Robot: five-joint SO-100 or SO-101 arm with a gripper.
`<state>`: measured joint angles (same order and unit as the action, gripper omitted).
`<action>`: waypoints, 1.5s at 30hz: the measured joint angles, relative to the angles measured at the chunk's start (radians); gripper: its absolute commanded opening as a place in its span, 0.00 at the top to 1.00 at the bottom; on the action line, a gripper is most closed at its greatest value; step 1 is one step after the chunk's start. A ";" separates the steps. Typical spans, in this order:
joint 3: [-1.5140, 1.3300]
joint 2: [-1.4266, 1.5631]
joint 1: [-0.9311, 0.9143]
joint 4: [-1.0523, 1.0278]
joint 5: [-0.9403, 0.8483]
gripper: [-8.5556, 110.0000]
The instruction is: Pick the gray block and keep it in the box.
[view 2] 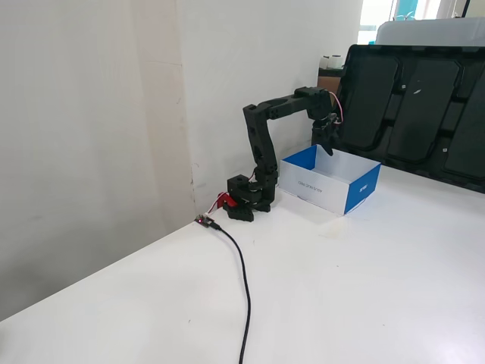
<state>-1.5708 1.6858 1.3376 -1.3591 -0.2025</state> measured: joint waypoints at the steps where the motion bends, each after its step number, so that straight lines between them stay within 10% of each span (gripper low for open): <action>1: 0.002 0.000 -0.002 0.000 0.006 0.90; 45: -0.894 0.655 -1.115 0.334 0.123 0.93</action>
<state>-2.4651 2.3409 0.2224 -1.0247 -0.0798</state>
